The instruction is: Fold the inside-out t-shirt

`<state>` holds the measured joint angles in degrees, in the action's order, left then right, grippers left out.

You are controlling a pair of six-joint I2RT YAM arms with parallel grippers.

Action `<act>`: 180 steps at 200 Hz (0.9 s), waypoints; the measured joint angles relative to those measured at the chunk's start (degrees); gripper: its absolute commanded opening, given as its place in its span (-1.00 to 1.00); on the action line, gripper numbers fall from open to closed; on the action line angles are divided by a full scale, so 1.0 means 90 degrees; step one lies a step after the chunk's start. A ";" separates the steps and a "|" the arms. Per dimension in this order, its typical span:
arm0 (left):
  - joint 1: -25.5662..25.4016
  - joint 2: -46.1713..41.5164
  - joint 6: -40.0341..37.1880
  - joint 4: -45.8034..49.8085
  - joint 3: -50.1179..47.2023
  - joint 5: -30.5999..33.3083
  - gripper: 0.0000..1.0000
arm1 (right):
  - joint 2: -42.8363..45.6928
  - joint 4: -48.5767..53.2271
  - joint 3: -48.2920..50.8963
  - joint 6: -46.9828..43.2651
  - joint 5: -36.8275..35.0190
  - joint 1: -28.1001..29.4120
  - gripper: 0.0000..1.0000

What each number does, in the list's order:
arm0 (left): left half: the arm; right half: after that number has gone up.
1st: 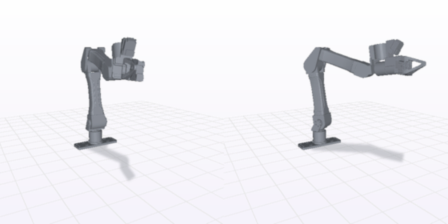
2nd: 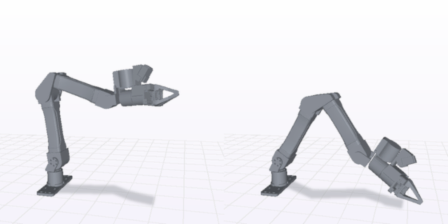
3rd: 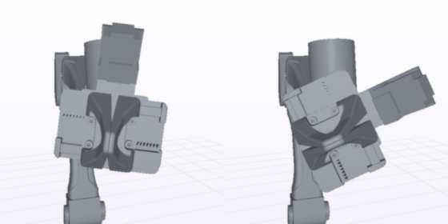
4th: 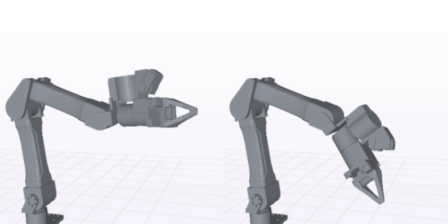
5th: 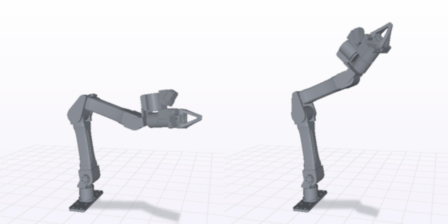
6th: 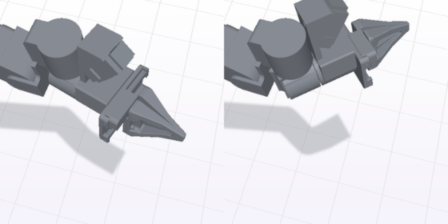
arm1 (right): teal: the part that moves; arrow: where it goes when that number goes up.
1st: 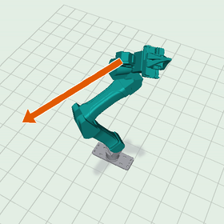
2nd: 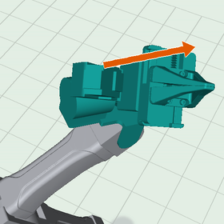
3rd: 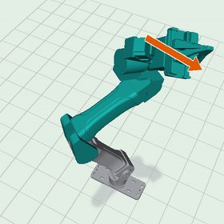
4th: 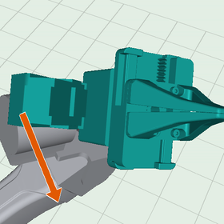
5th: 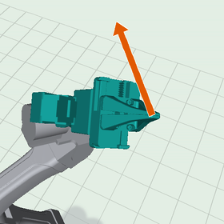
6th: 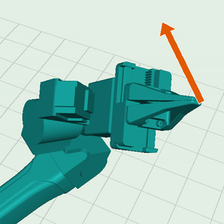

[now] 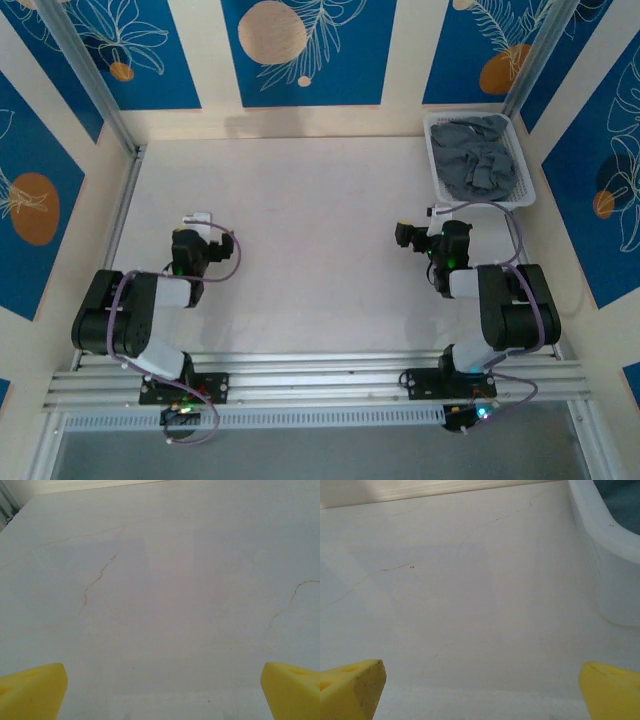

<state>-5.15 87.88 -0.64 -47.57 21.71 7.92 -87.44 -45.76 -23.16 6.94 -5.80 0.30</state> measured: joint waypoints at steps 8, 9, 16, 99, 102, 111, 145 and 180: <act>0.0000 0.0000 0.0000 0.0000 0.0000 0.0000 0.99 | 0.0000 0.0000 0.0000 0.0000 0.0007 0.0000 0.98; 0.0000 0.0000 0.0000 0.0000 0.0000 0.0000 0.98 | 0.0000 0.0000 0.0000 0.0000 0.0007 0.0000 0.99; 0.0000 0.0000 0.0000 0.0000 0.0000 0.0000 0.99 | 0.0000 0.0000 0.0000 0.0000 0.0007 0.0000 0.99; 0.0000 0.0000 0.0000 0.0000 0.0000 0.0000 0.99 | 0.0000 0.0000 0.0000 0.0000 0.0007 0.0000 0.98; 0.0000 0.0000 0.0000 0.0000 0.0000 0.0000 0.99 | 0.0000 0.0000 0.0000 0.0000 0.0010 0.0000 0.98; 0.0000 0.0000 0.0000 0.0000 0.0000 0.0000 0.99 | 0.0000 0.0000 0.0000 0.0000 0.0010 0.0000 0.98; 0.0000 -0.0007 -0.0073 -0.0002 -0.0002 -0.0051 0.99 | 0.0007 0.0029 -0.0002 0.0002 0.0007 -0.0012 0.99; -0.0075 -0.1073 -0.0102 0.0763 -0.0041 0.0022 0.99 | 0.1032 0.1586 -0.0393 0.0172 -0.0284 0.0002 0.98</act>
<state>-5.82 78.22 -1.56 -40.71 21.34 8.12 -78.15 -31.48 -26.70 8.49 -8.36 0.32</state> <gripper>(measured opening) 0.992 0.992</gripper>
